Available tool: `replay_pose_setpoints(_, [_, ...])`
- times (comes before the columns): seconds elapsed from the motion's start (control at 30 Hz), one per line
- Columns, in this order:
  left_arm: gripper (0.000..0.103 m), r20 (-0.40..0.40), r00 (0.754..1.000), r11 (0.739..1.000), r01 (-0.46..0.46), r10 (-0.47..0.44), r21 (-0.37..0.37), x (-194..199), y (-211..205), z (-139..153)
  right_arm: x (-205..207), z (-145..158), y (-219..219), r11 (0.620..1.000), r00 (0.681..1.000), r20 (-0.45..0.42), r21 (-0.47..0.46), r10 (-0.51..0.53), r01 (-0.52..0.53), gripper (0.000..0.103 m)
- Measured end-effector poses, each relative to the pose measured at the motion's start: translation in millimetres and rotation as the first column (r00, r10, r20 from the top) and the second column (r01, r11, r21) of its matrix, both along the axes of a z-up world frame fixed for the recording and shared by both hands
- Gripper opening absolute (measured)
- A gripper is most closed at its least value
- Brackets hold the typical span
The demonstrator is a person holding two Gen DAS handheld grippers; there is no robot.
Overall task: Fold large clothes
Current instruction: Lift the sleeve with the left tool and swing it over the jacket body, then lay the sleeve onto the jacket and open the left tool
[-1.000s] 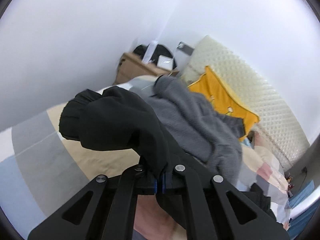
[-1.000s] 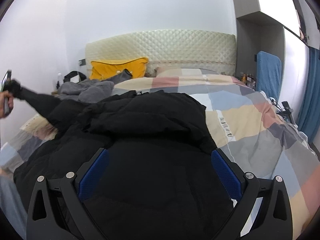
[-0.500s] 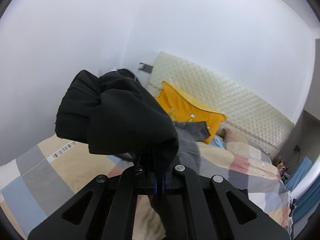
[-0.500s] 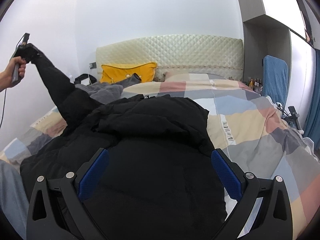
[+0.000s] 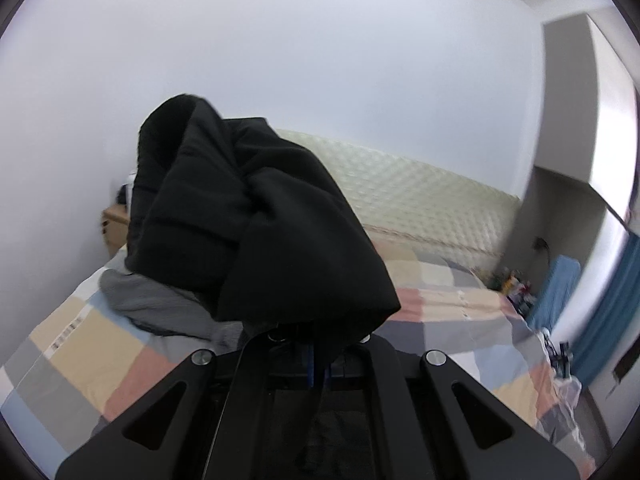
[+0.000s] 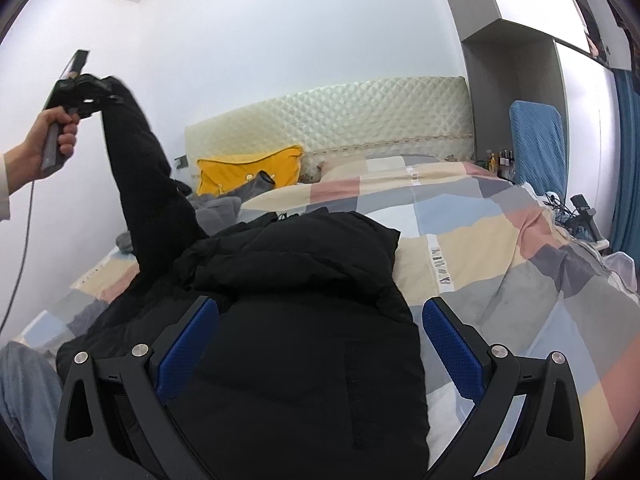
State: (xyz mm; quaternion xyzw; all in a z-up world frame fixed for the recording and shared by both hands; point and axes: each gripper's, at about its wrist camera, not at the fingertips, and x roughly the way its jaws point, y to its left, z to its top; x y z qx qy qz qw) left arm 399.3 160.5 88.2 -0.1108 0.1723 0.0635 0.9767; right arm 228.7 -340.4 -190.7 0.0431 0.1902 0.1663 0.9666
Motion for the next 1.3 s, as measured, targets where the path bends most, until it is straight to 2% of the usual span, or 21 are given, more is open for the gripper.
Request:
replay_pose_setpoints(0.1, [0.002, -0.010, 0.998, 0.998, 0.061, -0.061, 0.028, 12.1, -35.5, -5.2, -3.2, 3.3, -5.3, 1.000, 1.000, 0.019, -0.010, -0.017, 0.017, 0.103])
replay_pose_setpoints(0.2, [0.002, -0.021, 0.989, 0.989, 0.145, -0.145, 0.008, 20.3, -68.0, -11.6, -5.9, 6.1, -5.8, 0.999, 0.999, 0.044, -0.029, -0.021, 0.023, 0.103])
replay_pose_setpoints(0.33, [0.002, -0.061, 0.969, 0.966, 0.245, -0.241, 0.078, 33.5, -120.7, -28.6, -6.3, 5.9, -4.8, 0.998, 0.998, 0.056, -0.055, -0.019, 0.022, 0.103])
replay_pose_setpoints(0.43, [0.002, -0.096, 0.956, 0.951, 0.288, -0.278, 0.112, 47.9, -152.8, -45.8, -5.1, 3.6, -7.1, 0.998, 0.998, 0.054, -0.057, -0.017, 0.020, 0.103])
replay_pose_setpoints(0.6, [0.002, -0.141, 0.932, 0.931, 0.350, -0.334, 0.108, 65.6, -199.7, -77.5, 4.5, -0.9, -15.1, 1.000, 0.999, 0.033, -0.025, -0.017, 0.018, 0.103])
replay_pose_setpoints(0.7, [0.002, -0.169, 0.916, 0.911, 0.389, -0.365, 0.141, 70.0, -233.9, -94.9, 8.8, -2.2, -19.2, 1.000, 0.999, 0.026, -0.008, -0.026, 0.026, 0.103])
replay_pose_setpoints(0.8, [0.003, -0.221, 0.887, 0.875, 0.446, -0.405, 0.186, 78.9, -267.0, -126.7, 12.9, -3.4, -21.4, 0.999, 0.999, 0.022, -0.005, -0.034, 0.034, 0.103])
replay_pose_setpoints(0.97, [0.003, -0.313, 0.845, 0.842, 0.504, -0.434, 0.192, 88.1, -303.9, -179.8, 19.6, -6.8, -25.2, 0.999, 0.999, 0.011, 0.013, -0.035, 0.034, 0.103])
replay_pose_setpoints(1.13, [0.003, -0.378, 0.824, 0.831, 0.518, -0.422, 0.201, 95.3, -330.9, -233.1, 29.4, -12.9, -26.9, 0.999, 0.999, -0.016, 0.024, -0.043, 0.043, 0.103])
replay_pose_setpoints(1.3, [0.003, -0.442, 0.811, 0.819, 0.520, -0.383, 0.243, 107.6, -344.6, -266.4, 38.8, -17.9, -25.3, 0.998, 0.998, -0.043, 0.018, -0.051, 0.052, 0.103])
